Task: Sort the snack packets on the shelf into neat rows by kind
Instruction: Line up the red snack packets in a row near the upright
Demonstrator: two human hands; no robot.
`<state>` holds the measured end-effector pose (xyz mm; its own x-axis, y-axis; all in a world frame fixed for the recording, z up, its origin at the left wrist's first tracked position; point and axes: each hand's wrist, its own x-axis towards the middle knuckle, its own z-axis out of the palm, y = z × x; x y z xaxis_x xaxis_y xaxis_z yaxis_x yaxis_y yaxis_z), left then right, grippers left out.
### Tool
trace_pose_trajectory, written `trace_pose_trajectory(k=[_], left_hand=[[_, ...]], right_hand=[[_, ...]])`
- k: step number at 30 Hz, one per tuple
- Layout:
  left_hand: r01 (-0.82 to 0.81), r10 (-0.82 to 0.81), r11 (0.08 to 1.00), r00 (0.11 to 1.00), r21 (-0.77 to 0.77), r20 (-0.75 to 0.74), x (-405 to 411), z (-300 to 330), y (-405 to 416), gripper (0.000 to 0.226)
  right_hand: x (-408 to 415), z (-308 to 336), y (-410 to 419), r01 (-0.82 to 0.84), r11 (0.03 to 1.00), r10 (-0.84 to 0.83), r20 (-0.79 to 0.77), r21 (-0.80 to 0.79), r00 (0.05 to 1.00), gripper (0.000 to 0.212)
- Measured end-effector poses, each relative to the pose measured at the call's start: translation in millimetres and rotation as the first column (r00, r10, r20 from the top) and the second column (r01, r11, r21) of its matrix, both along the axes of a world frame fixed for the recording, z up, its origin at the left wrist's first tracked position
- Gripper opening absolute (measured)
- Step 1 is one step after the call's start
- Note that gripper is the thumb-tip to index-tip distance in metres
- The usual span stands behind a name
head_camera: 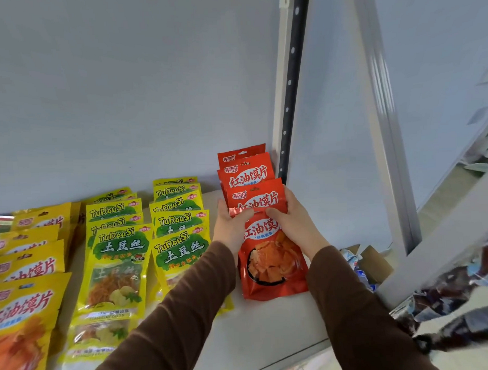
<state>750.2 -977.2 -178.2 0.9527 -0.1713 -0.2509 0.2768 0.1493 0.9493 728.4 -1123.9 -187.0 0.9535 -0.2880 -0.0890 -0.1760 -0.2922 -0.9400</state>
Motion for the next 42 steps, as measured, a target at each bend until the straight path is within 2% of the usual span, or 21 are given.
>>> trace_pose_trajectory(k=[4, 8, 10, 14, 20, 22, 26, 35, 39, 42], left_hand=[[0.04, -0.04, 0.999, 0.999, -0.024, 0.018, -5, -2, 0, 0.048], [-0.03, 0.03, 1.0, 0.999, -0.005, 0.015, 1, 0, 0, 0.046], [-0.03, 0.03, 1.0, 0.999, -0.001, 0.013, 5, 5, 1, 0.045], [-0.013, 0.012, 1.0, 0.999, 0.008, 0.04, 8, 13, 0, 0.048], [-0.054, 0.053, 0.997, 0.999, -0.062, -0.009, -3, 7, 5, 0.057], [-0.056, 0.055, 0.995, 0.998, -0.081, -0.023, -11, 3, 7, 0.058], [-0.009, 0.006, 0.995, 0.999, -0.096, -0.034, -26, 2, 0, 0.041], [0.082, -0.097, 0.989, 0.988, 0.121, 0.119, -34, -2, 1, 0.071], [0.081, -0.091, 0.992, 0.991, 0.101, 0.102, -43, -7, 3, 0.067], [0.123, -0.135, 0.985, 0.987, 0.124, 0.092, -47, -6, 4, 0.065]], right_hand=[[-1, 2, -4, -0.031, 0.999, 0.031, 0.005, -0.03, 0.999, 0.055], [-1, 6, -6, -0.038, 0.999, 0.038, -0.006, -0.009, 0.999, 0.053], [0, 9, -5, -0.051, 0.999, 0.052, -0.02, 0.01, 0.998, 0.056], [1, 13, 0, -0.074, 0.997, 0.075, -0.034, 0.022, 0.997, 0.048], [-7, 13, -4, -0.015, 0.999, 0.014, -0.024, -0.031, 1.0, 0.083], [-13, 12, -3, -0.015, 0.998, 0.016, 0.009, -0.059, 1.0, 0.077], [-17, 9, -2, -0.066, 0.994, 0.071, 0.056, -0.093, 0.996, 0.061], [-23, 8, -4, -0.076, 0.99, 0.077, 0.004, -0.115, 0.997, 0.057], [-33, 4, -4, -0.05, 0.994, 0.05, -0.003, -0.099, 0.999, 0.05], [-40, 0, -5, -0.024, 0.991, 0.024, 0.0, -0.129, 1.0, 0.053]])
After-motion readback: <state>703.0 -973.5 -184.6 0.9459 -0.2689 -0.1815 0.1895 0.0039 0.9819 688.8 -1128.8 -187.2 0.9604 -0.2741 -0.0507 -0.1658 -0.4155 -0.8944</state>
